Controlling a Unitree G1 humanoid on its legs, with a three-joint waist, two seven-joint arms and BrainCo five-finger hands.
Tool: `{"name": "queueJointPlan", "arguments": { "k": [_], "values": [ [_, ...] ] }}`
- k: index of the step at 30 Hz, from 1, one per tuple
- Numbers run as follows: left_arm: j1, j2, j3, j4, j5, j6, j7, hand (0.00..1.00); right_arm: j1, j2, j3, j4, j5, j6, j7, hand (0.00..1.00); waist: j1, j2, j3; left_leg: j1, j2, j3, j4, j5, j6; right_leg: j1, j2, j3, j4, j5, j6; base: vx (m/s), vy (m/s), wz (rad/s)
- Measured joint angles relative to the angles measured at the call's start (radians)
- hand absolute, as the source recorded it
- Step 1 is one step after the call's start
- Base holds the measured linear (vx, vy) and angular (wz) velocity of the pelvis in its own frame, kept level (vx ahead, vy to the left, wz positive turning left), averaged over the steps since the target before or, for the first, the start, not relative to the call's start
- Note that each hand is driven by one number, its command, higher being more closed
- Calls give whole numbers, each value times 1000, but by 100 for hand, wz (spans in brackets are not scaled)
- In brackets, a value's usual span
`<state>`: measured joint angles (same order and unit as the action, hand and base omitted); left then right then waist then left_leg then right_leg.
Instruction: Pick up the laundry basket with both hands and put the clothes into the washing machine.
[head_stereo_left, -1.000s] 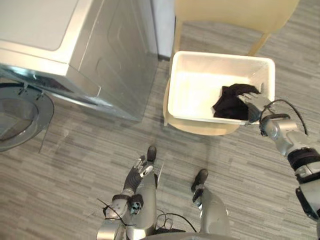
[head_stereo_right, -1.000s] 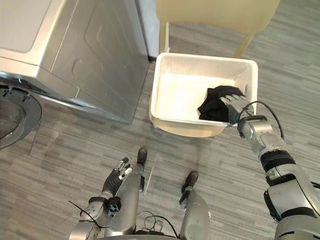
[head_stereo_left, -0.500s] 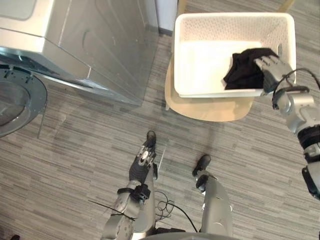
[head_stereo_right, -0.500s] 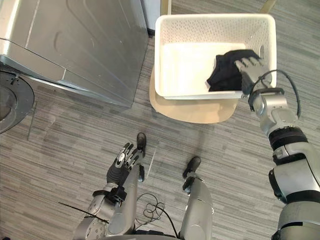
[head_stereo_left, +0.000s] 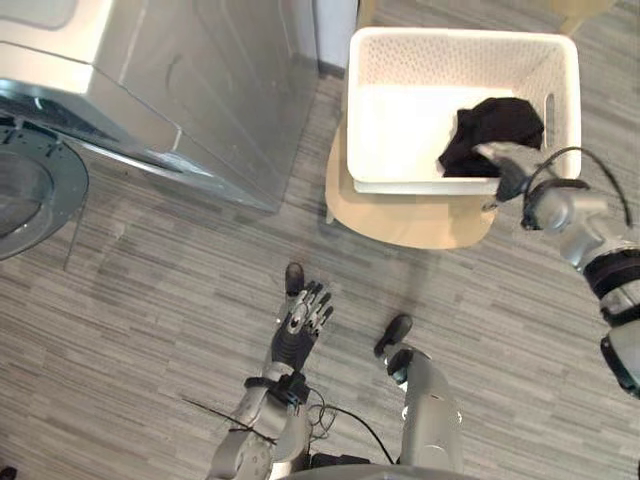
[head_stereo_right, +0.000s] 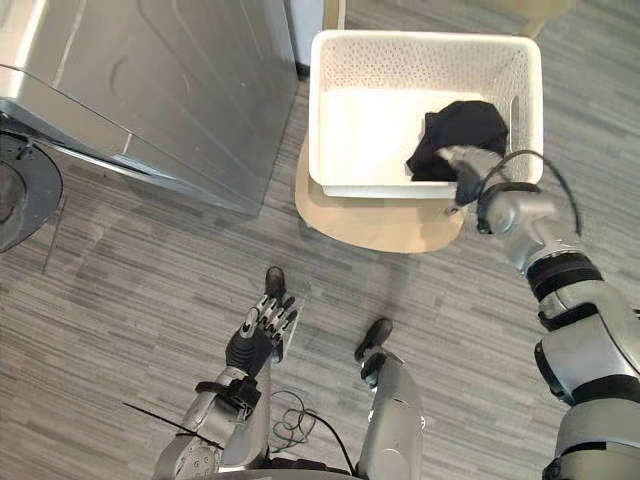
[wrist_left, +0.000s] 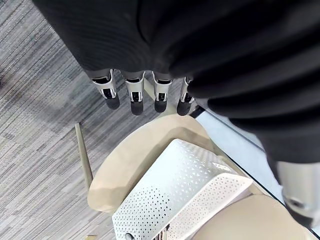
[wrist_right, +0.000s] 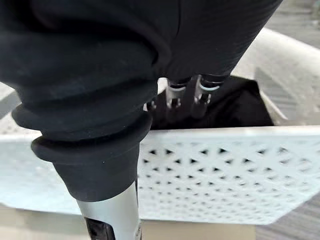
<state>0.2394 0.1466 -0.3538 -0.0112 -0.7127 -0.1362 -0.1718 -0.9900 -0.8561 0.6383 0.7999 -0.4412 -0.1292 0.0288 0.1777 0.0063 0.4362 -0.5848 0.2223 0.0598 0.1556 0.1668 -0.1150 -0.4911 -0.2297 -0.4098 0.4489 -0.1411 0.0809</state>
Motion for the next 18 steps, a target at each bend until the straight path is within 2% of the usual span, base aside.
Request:
{"name": "queueJointPlan", "arguments": {
  "k": [6, 11, 18],
  "values": [
    [-3, 52, 1, 19, 0, 0, 0, 0, -189, 0, -1, 78, 37, 9, -30, 0, 2, -1, 0, 32, 18, 20, -56, 24, -16, 0, 25, 11, -25, 12, -17, -25, -50, -12],
    [-3, 70, 0, 68, 0, 3, -4, 0, -304, -1, 1, 92, 51, 18, -26, 0, 2, -3, 0, 42, 27, 20, -102, 50, -17, -8, 43, 14, -46, 21, -20, 34, -63, -7],
    [-5, 99, 5, 84, 0, 1, -5, 0, -462, 3, 14, 243, 58, 22, -27, 0, 19, -4, -1, 30, 38, 29, -150, 77, -17, -23, 79, 28, -131, 68, -16, 68, -51, -13]
  ]
}}
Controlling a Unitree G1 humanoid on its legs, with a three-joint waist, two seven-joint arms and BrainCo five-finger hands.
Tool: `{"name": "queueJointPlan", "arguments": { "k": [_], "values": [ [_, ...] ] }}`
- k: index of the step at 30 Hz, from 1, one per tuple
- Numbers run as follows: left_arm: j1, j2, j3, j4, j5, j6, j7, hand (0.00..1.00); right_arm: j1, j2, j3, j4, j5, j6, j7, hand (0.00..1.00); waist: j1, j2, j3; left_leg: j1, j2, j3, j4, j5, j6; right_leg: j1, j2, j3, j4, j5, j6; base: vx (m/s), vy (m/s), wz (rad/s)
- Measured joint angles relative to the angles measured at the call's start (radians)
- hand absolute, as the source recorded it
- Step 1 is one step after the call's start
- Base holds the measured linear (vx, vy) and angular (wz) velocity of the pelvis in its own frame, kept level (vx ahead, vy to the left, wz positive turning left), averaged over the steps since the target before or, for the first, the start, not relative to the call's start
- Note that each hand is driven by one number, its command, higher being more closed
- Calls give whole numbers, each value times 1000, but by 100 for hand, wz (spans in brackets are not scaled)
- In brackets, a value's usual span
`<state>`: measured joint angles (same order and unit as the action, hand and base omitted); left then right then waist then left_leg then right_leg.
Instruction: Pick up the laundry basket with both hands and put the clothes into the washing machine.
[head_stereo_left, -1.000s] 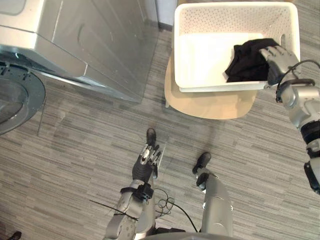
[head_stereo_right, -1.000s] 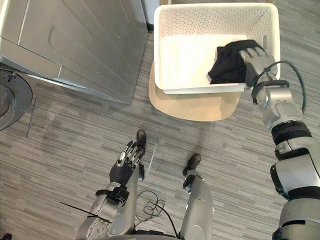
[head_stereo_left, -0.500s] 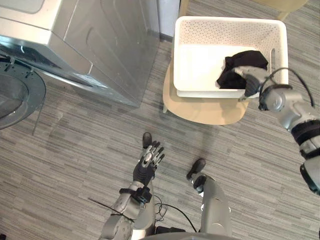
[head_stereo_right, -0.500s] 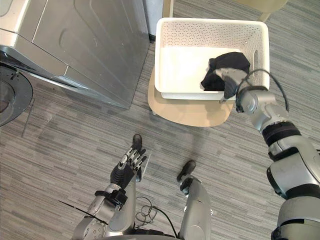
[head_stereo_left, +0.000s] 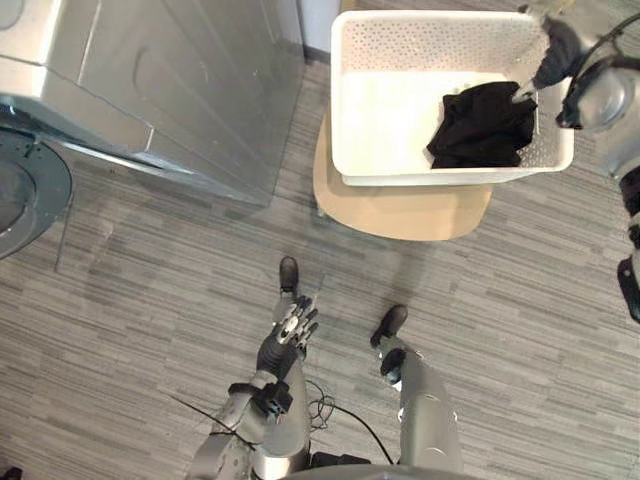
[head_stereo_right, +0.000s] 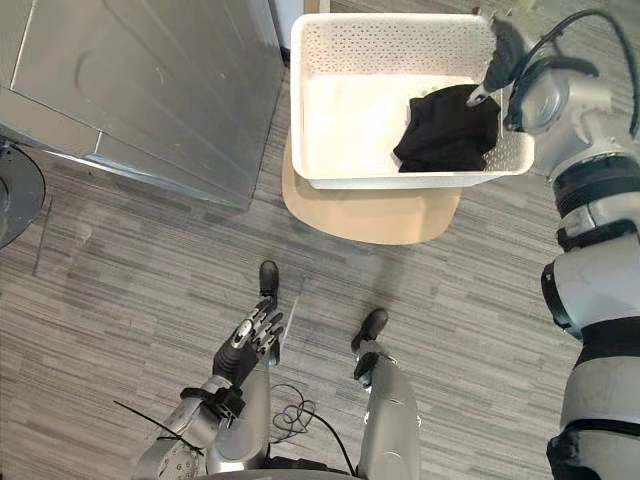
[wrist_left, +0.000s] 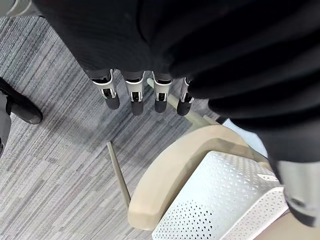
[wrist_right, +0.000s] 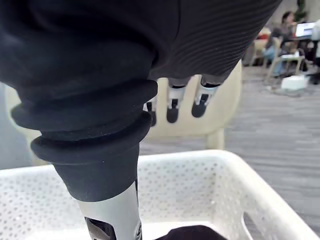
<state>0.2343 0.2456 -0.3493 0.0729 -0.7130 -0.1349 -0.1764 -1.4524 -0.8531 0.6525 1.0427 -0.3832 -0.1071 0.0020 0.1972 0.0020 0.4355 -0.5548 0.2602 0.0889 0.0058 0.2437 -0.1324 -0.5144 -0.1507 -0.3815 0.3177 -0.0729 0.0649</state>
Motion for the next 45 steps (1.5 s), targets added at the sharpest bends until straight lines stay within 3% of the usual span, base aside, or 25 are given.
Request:
{"name": "queueJointPlan", "arguments": {
  "k": [10, 12, 24, 28, 31, 32, 39, 45],
  "values": [
    [-24, 2, 6, -9, -16, -2, 0, 0, -54, -1, 14, 124, 20, 5, 4, 0, 25, 5, 2, -63, -10, -11, -72, 51, -4, -62, 15, -4, -79, 44, 4, 55, -29, -4],
    [-34, -8, 7, -9, -22, -3, 1, 0, -49, -2, 14, 114, 21, 6, 4, 0, 39, 14, 7, -74, -12, -8, -76, 51, -4, -79, 12, -1, -79, 44, 4, 65, -27, -3],
    [-59, -44, 8, -6, -47, -4, 1, 0, 24, 17, 13, 31, 29, 4, 22, 0, 45, 16, 9, -107, -4, 14, -76, 51, -5, -141, 7, 24, -50, 40, 5, 41, -30, -6],
    [-84, -47, 7, -34, -97, -5, 0, 0, 26, -42, 35, 32, 28, 3, 23, 0, 41, 39, 21, -159, -44, -30, -78, 52, -7, -247, -66, 4, 136, -52, 4, -3, -13, 37],
    [-100, -50, 14, -70, -135, -11, 1, 0, 32, -74, 32, 29, 28, 3, 20, 0, 38, 42, 22, -205, -65, -64, -98, 72, -18, -315, -113, -24, 244, -109, -1, -21, -59, 60],
    [-101, -58, 17, -76, -144, -11, 1, 0, 37, -80, 29, 22, 36, 5, 20, 100, 37, 42, 22, -219, -69, -74, -98, 75, -22, -329, -122, -31, 269, -122, -3, -2, -62, 39],
    [-97, -93, 20, -87, -149, -3, 2, 0, 64, -95, -31, -56, 201, 0, 24, 100, 31, 41, 21, -248, -85, -87, -92, 81, -26, -388, -163, -34, 370, -167, -13, 1, -83, 15],
    [-90, -98, 16, -74, -149, 13, 2, 0, 71, -14, -86, -35, 278, 10, 19, 100, 15, 38, 9, -249, -83, -89, -63, 82, -26, -379, -163, -35, 382, -167, -14, 19, -81, 2]
  ]
}}
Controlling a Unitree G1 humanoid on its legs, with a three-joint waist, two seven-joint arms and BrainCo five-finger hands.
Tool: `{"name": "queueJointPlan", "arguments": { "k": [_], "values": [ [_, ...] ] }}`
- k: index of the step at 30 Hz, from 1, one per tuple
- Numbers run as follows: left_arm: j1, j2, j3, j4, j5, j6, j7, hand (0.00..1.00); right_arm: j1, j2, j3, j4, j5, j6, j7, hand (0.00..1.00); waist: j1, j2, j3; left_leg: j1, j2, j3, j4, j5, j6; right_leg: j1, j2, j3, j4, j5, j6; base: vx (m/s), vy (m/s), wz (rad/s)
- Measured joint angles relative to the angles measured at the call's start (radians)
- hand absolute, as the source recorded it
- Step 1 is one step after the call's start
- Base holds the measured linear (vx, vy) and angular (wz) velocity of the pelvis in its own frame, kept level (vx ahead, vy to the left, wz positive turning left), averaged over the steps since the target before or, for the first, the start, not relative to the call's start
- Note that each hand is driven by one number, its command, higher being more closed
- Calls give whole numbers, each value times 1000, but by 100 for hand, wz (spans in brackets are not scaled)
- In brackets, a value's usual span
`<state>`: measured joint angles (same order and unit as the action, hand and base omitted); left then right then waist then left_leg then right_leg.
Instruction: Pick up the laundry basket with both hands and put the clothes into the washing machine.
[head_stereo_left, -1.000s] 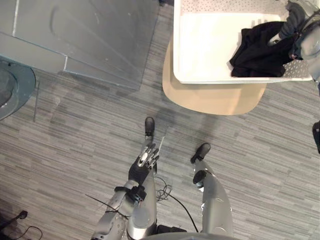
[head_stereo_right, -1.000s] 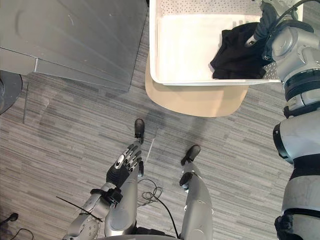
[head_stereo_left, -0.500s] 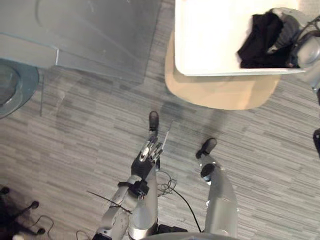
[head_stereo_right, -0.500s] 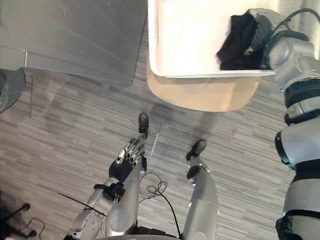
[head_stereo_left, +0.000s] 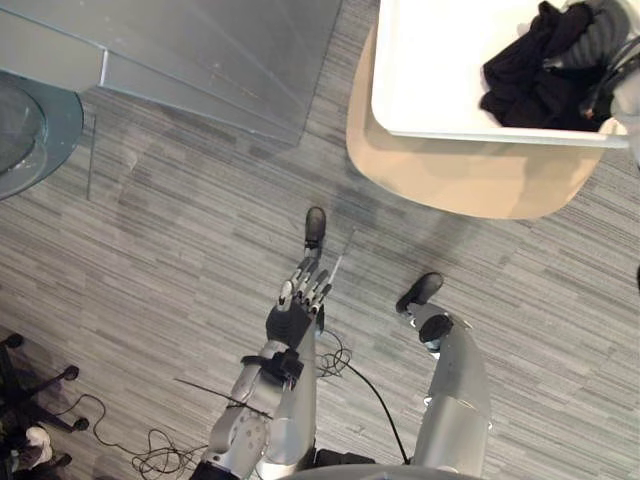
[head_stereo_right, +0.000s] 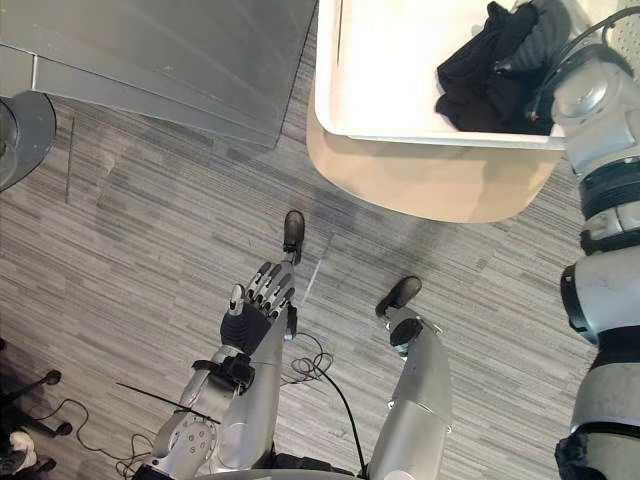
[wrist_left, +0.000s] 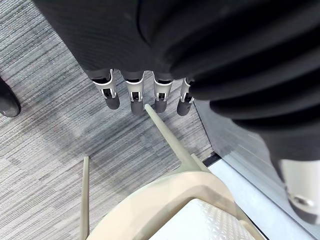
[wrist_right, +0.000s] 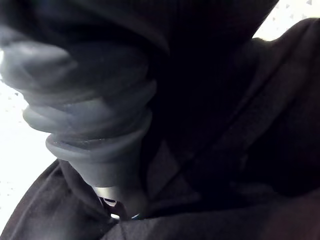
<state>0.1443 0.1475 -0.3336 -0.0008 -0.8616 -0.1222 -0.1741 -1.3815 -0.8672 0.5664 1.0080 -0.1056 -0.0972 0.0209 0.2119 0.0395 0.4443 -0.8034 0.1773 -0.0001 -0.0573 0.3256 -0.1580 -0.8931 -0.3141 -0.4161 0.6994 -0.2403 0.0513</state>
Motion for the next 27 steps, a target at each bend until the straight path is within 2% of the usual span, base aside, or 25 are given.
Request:
{"name": "queueJointPlan", "arguments": {
  "k": [3, 7, 10, 11, 13, 15, 18, 22, 24, 27],
  "values": [
    [9, -11, 1, 11, 0, 9, 4, 0, 38, 65, -47, 1, 14, 32, -41, 100, -18, -2, -1, 21, 5, -4, 10, 0, 0, 33, 3, -10, -5, 0, 0, 27, -68, 2],
    [13, -22, 17, 11, 0, 9, 19, 0, 102, 118, -106, -2, -10, 58, -81, 100, -27, -2, -1, 72, 13, -13, 16, 0, 0, 102, 10, -24, -10, 0, 0, 29, -86, 5],
    [13, -24, 32, 9, 36, 7, 35, 0, 170, 138, -225, -77, -24, 66, -135, 100, -33, -3, -1, 146, 16, -9, 5, -1, -1, 176, 15, -26, -26, 0, 0, -2, -58, -1],
    [10, -23, 46, 3, 184, 8, 63, 0, 216, 150, -321, -161, -24, 66, -178, 100, -40, -4, -2, 185, 16, 0, -9, -7, -2, 213, 17, -27, -42, -2, 0, -27, -25, -4],
    [6, -23, 69, -18, 372, 15, 91, 0, 275, 161, -408, -276, -24, 70, -226, 100, -50, -5, -3, 221, 13, 4, -13, -7, -1, 253, 15, -31, -50, -1, 0, -26, -15, 4],
    [-7, -21, 119, -77, 564, 31, 116, 0, 384, 181, -524, -487, -36, 78, -277, 100, -60, -16, -11, 270, 13, 3, 0, -21, 10, 323, 16, -45, -65, -1, 1, -17, -30, 12],
    [-9, -13, 150, -124, 629, 30, 132, 0, 467, 194, -592, -624, -56, 77, -304, 100, -62, -34, -68, 286, 13, 3, 27, -43, 13, 364, 21, -53, -88, -2, 2, 1, -37, 4],
    [15, 1, 151, -220, 733, 29, 140, 0, 622, 243, -691, -844, -94, 76, -301, 100, -59, -54, -146, 367, 6, 20, 39, -74, 26, 467, 37, -48, -156, 10, 21, 56, -28, -6],
    [8, 1, 152, -270, 767, 25, 159, 0, 678, 260, -722, -913, -102, 72, -301, 100, -66, -59, -177, 394, -1, 26, 39, -83, 31, 497, 40, -43, -182, 18, 30, 85, -2, -9],
    [-12, 11, 191, -340, 807, 3, 191, 0, 771, 328, -758, -994, -101, 63, -291, 100, -89, -61, -219, 446, -3, 42, 38, -103, 38, 564, 66, -19, -265, 54, 45, 99, 1, -25]
  ]
}}
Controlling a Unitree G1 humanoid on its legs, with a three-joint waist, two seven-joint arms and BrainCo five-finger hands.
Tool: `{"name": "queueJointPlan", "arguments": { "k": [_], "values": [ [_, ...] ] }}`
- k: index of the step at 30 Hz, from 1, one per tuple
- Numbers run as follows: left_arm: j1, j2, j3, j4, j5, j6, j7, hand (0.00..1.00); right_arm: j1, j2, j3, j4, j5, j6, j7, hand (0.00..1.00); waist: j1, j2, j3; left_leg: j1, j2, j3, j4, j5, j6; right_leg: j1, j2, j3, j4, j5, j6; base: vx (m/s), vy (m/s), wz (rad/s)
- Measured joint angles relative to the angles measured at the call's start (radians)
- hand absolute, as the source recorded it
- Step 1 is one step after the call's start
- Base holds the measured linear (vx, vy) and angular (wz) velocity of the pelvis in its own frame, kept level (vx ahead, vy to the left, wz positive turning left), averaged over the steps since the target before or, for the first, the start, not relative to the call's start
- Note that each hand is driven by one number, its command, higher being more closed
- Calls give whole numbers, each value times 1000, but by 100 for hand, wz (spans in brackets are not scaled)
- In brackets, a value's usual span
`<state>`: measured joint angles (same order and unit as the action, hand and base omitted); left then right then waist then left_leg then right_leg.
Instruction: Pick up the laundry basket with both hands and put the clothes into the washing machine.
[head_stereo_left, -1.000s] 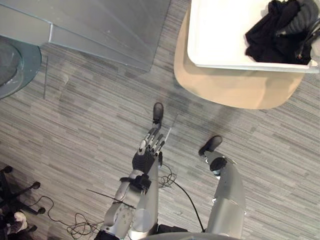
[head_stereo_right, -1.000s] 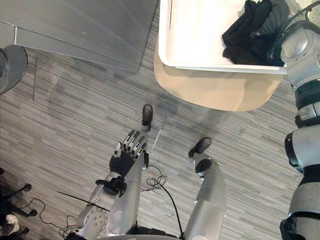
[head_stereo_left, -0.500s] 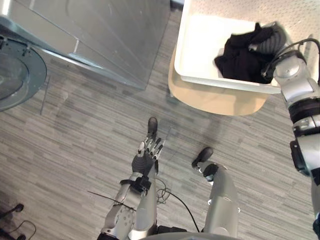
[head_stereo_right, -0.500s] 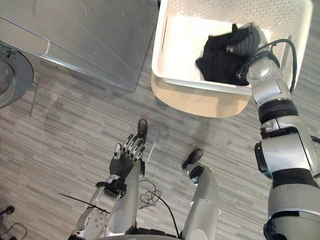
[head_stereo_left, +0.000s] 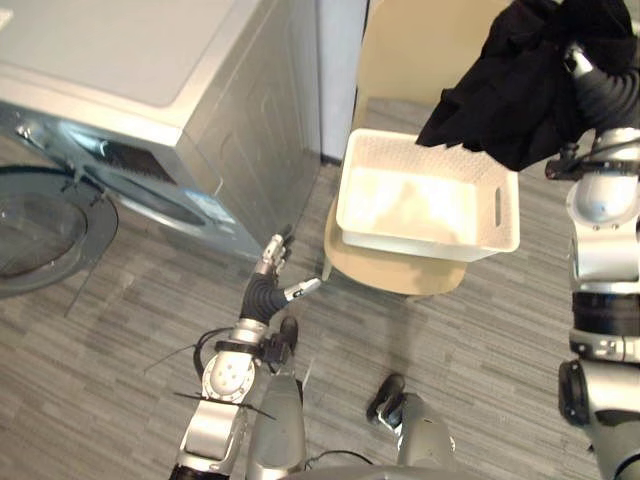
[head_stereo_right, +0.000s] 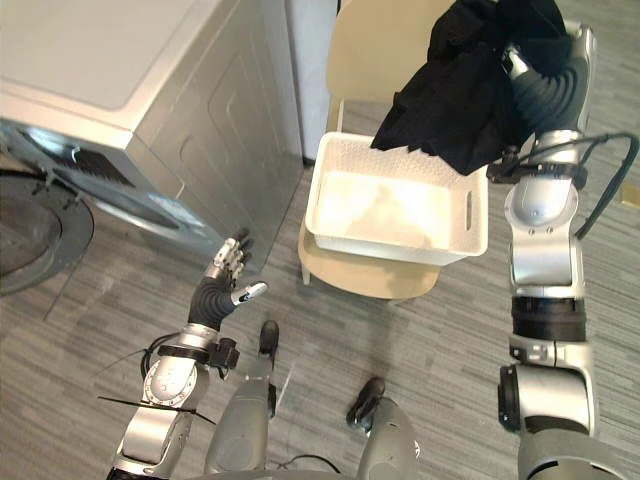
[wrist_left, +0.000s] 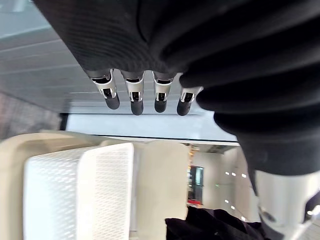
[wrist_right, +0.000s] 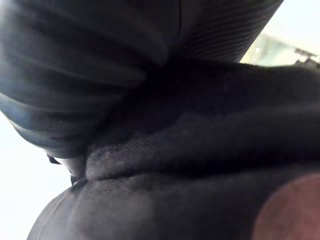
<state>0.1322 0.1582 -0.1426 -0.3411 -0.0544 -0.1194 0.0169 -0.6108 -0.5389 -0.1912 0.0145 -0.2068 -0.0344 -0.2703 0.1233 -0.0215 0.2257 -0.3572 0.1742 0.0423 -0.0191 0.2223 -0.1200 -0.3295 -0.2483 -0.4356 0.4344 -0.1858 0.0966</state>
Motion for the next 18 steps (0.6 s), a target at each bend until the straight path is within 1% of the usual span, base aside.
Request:
{"name": "queueJointPlan", "arguments": {
  "k": [3, 4, 6, 8, 9, 10, 11, 13, 14, 15, 16, 17, 18],
  "values": [
    [-100, 83, 38, -28, 50, -42, 38, 0, 105, 83, -5, -69, 21, -22, 51, 100, -15, -4, -30, 85, -1, 61, 0, -34, 5, 78, 17, 51, -93, 46, 17, 131, 42, -54],
    [-143, 126, 39, -30, 64, -60, 52, 0, 134, 103, -2, -93, 51, -32, 81, 100, -31, -6, -38, 113, -1, 79, -1, -45, 7, 109, 24, 62, -127, 66, 21, 84, 32, -38],
    [-198, 192, 36, -30, 78, -79, 53, 0, 162, 106, 2, -129, 94, -42, 122, 100, -45, -10, -42, 153, -1, 108, -14, -53, 8, 140, 32, 87, -169, 87, 26, 79, 40, -43],
    [-250, 281, 32, -28, 97, -105, 46, 0, 198, 105, 7, -186, 187, -79, 194, 100, -81, -19, -84, 193, -1, 154, -55, -53, 8, 154, 44, 122, -227, 118, 31, 81, 46, -56],
    [-259, 296, 31, -26, 97, -110, 42, 0, 209, 103, 9, -202, 208, -86, 210, 100, -86, -21, -95, 200, -1, 166, -61, -53, 8, 154, 47, 135, -239, 124, 31, 95, 39, -59],
    [-284, 320, 25, -17, 97, -117, 30, 0, 227, 99, 18, -234, 245, -103, 238, 100, -95, -24, -111, 215, -1, 187, -74, -53, 8, 158, 52, 154, -261, 137, 34, 78, 26, -43],
    [-295, 332, 25, -14, 97, -122, 27, 0, 228, 99, 29, -243, 262, -114, 252, 100, -107, -28, -113, 222, -1, 197, -74, -53, 8, 160, 53, 163, -267, 141, 35, 71, 29, -49],
    [-394, 376, -20, 43, 96, -134, 21, 0, 227, 86, 72, -278, 335, -137, 301, 100, -132, -32, -116, 229, -1, 214, -74, -53, 8, 157, 59, 190, -287, 157, 33, 29, 19, -36],
    [-443, 393, -49, 76, 92, -136, 10, 0, 227, 75, 93, -278, 378, -147, 321, 100, -139, -31, -116, 227, 0, 219, -74, -53, 8, 151, 60, 195, -290, 162, 33, -8, 13, -25],
    [-530, 427, -105, 126, 83, -139, -7, 0, 224, 54, 134, -278, 440, -152, 344, 100, -146, -31, -116, 217, 0, 228, -74, -53, 8, 136, 62, 205, -298, 172, 32, -27, 14, -18],
    [-546, 434, -115, 133, 83, -140, -13, 0, 220, 50, 144, -278, 449, -152, 346, 100, -147, -31, -116, 214, 0, 231, -74, -53, 8, 131, 62, 209, -298, 174, 31, -52, 17, -37],
    [-646, 485, -175, 182, 82, -144, -39, 0, 172, 37, 234, -276, 538, -152, 382, 100, -157, -30, -115, 189, -1, 252, -74, -52, 8, 89, 64, 236, -301, 193, 31, -60, 16, -45],
    [-710, 496, -205, 235, 77, -146, -40, 0, 124, 36, 302, -276, 584, -152, 395, 100, -163, -30, -115, 177, -2, 267, -74, -51, 9, 64, 65, 255, -302, 205, 28, -55, 13, -49]
  ]
}}
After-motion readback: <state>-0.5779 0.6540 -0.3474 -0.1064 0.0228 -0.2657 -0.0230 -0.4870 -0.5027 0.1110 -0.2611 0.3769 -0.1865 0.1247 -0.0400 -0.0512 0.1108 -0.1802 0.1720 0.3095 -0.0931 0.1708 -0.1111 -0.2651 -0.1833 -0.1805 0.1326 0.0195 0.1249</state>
